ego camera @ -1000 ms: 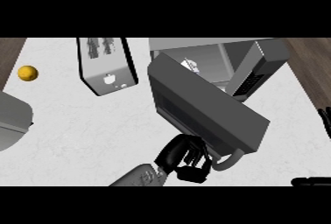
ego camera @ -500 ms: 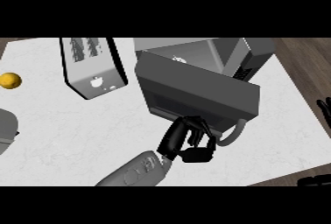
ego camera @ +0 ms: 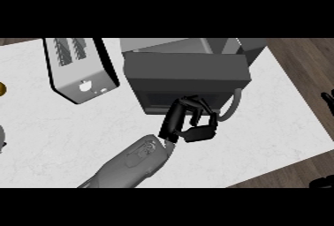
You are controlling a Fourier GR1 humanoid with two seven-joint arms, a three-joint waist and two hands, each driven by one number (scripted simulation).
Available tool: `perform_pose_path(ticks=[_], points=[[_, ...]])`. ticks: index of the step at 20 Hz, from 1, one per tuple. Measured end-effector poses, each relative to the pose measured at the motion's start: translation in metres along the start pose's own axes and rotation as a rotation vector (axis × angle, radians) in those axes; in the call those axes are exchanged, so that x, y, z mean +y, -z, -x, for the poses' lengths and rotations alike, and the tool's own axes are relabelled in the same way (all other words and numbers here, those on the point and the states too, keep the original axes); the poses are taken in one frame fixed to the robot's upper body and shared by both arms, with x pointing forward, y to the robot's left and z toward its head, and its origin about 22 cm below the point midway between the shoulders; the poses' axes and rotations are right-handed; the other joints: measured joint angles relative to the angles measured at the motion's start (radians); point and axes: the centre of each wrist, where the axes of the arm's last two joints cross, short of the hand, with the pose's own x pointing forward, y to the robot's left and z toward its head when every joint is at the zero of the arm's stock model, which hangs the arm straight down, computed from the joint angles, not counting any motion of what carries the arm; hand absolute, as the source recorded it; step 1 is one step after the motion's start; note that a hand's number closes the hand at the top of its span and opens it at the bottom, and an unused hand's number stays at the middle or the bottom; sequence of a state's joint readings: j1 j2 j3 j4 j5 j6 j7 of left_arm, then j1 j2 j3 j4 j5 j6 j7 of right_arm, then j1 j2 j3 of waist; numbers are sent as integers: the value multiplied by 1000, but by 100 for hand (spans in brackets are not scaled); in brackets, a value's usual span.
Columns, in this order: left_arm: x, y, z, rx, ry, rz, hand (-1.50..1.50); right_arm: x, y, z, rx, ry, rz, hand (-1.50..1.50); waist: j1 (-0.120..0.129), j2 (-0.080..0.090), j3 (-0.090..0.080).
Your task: Pick up the milk, place it into the microwave and close the microwave
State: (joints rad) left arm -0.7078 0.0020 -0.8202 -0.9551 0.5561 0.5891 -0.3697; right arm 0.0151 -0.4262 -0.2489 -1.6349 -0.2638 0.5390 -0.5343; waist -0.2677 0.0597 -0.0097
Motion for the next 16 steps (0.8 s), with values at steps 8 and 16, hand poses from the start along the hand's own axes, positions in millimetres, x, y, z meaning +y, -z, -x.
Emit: perform_pose_path(ticks=[8,16], points=[[12,29,-9,9,-31,-83,150,-14,16,-16,-13,-11,-46,-150,-32,15,2],[15,35,-10,-14,-96,-107,150,-28,25,-26,-21,-13,-53,-150,-43,23,3]])
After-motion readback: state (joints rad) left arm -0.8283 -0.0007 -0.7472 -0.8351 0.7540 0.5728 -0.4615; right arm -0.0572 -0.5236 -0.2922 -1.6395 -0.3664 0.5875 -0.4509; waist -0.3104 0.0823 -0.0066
